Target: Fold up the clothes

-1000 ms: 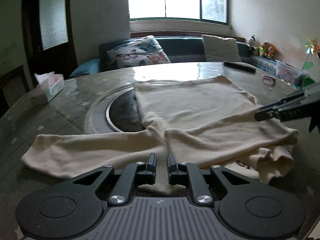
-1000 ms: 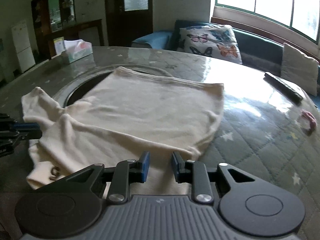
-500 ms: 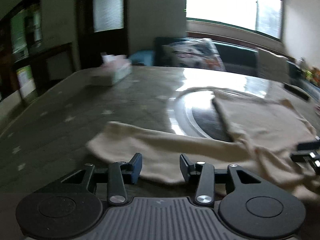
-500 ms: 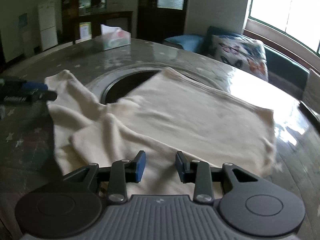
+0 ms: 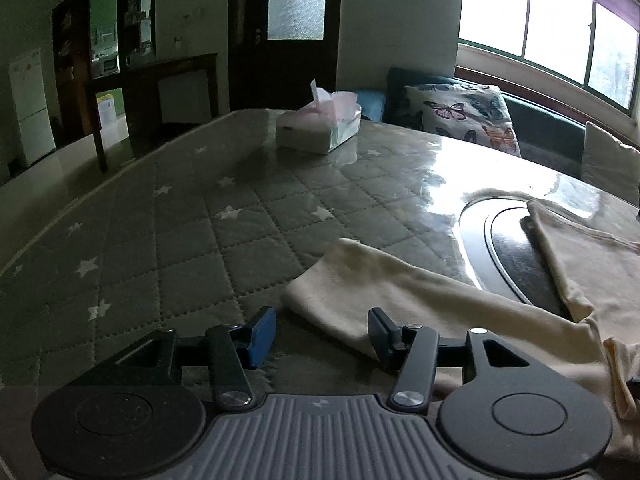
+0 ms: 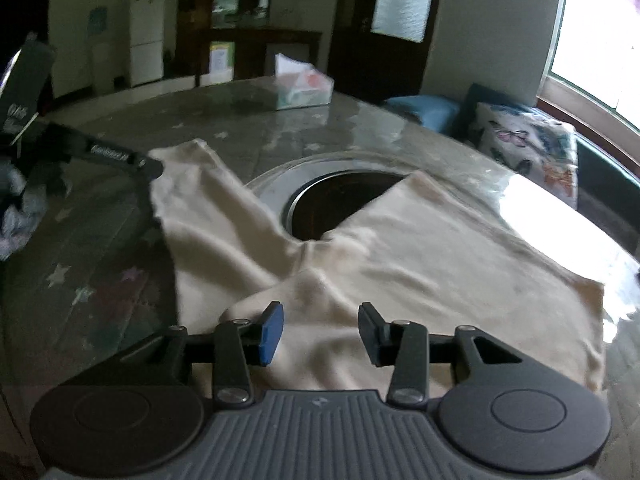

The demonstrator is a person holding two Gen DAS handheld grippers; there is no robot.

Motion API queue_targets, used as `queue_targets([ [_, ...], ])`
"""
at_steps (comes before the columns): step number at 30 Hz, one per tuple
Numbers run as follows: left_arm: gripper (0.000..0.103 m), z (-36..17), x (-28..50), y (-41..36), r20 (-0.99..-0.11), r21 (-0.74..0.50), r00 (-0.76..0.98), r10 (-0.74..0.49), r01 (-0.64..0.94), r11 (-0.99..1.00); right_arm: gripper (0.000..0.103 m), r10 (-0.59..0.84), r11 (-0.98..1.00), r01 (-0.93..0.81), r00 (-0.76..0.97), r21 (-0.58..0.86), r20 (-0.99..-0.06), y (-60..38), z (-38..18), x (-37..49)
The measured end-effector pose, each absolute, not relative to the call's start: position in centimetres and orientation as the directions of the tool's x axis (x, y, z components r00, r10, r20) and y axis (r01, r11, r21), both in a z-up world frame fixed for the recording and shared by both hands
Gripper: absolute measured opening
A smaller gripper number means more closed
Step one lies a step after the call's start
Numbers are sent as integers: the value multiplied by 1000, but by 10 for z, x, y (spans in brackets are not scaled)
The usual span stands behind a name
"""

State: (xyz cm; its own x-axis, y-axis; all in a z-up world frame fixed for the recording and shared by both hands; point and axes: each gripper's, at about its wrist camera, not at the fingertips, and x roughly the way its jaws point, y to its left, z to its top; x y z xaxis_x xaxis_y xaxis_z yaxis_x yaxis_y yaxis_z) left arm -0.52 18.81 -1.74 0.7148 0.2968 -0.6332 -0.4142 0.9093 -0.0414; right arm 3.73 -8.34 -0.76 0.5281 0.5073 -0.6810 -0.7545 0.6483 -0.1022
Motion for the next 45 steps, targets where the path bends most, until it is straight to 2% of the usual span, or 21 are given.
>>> queue_targets([
  [7, 55, -19, 0, 192, -636, -65, 711, 300, -437, 897, 42, 558, 634, -773, 470, -14, -684, -92, 3, 35],
  [11, 51, -19, 3, 193, -631, -63, 710, 313, -449, 892, 42, 556, 619, -786, 453, -16, -697, -94, 2, 28],
  [15, 14, -15, 6, 194, -618, -63, 723, 309, -437, 897, 42, 560, 624, -781, 460, -15, -689, -99, 5, 24],
  [17, 10, -9, 6, 196, -609, -83, 736, 294, -428, 900, 42, 559, 632, -775, 472, -18, -681, -104, 9, 23],
  [24, 6, 44, 7, 151, -495, -113, 850, 181, -270, 956, 42, 538, 699, -715, 532, -7, -654, -137, 18, 24],
  [28, 6, 71, 14, 101, -431, -110, 901, 52, -110, 988, 42, 509, 751, -660, 567, 13, -648, -163, 17, 27],
  [33, 6, 87, 21, 32, -397, -100, 909, -130, 98, 990, 42, 473, 806, -590, 606, 37, -639, -201, 15, 29],
  [40, 6, 79, 31, -46, -421, -116, 834, -357, 341, 933, 42, 436, 855, -513, 635, 73, -638, -239, 8, 29],
  [45, 10, 59, 28, -83, -492, -102, 760, -426, 435, 894, 42, 412, 876, -473, 642, 89, -647, -254, 2, 29],
])
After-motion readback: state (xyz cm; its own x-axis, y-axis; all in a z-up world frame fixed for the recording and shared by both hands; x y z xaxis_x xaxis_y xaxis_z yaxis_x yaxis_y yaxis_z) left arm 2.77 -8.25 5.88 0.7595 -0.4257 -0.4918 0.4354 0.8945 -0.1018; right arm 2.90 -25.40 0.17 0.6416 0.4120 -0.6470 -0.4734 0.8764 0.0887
